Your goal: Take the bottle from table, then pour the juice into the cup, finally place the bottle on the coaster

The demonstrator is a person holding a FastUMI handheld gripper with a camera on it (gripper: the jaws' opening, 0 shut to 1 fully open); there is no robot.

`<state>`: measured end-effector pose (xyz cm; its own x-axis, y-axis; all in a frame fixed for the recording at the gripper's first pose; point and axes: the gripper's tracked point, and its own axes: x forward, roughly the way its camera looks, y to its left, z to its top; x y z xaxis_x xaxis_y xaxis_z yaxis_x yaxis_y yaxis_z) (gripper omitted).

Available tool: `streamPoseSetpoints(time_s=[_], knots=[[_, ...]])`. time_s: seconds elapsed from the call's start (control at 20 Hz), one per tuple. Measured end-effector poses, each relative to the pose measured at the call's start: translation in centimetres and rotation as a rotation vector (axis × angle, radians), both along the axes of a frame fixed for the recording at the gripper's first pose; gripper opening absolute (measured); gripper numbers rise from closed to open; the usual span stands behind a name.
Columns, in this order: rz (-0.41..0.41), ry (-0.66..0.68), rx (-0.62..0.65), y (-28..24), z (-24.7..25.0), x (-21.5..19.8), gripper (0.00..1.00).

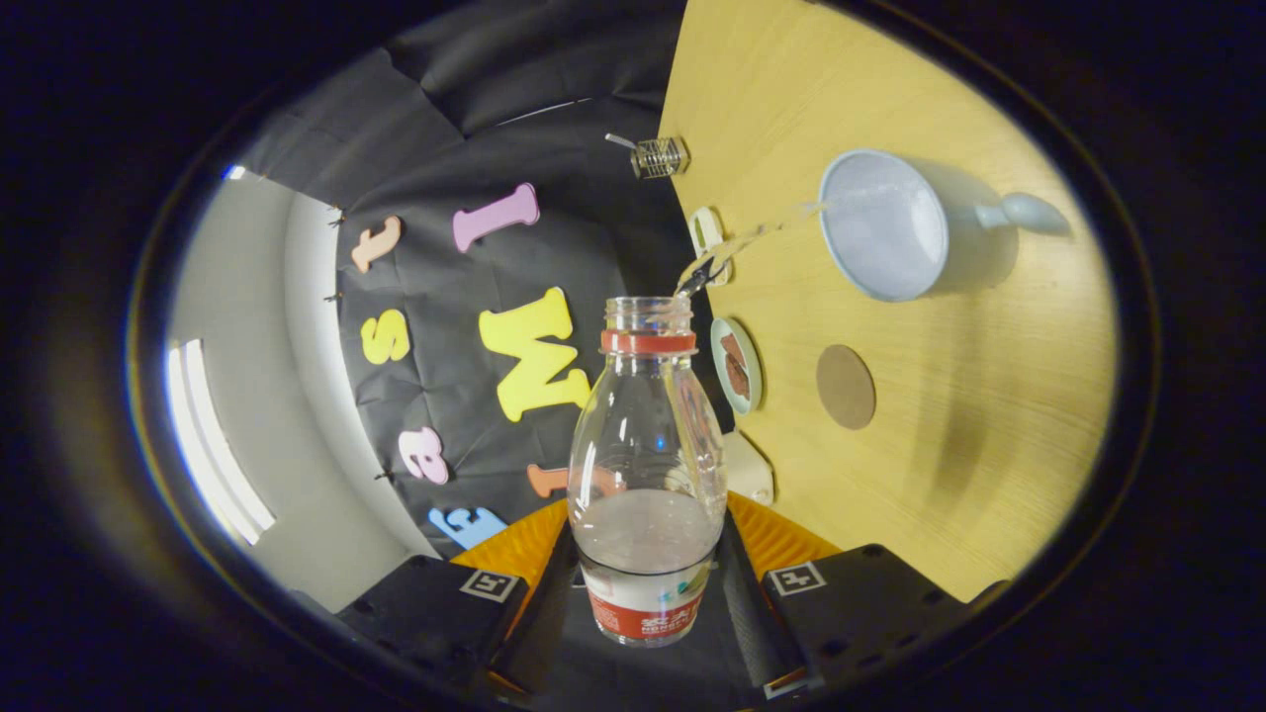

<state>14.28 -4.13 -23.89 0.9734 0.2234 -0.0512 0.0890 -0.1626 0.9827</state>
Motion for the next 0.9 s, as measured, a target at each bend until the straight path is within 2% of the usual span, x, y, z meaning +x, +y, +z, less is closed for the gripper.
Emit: streamPoseSetpoints(time_s=[0.7,0.9], knots=[[0.002,-0.003,0.05,0.4,0.7,-0.1,0.76],[0.007,-0.014,0.021,0.7,0.7,-0.1,0.77]])
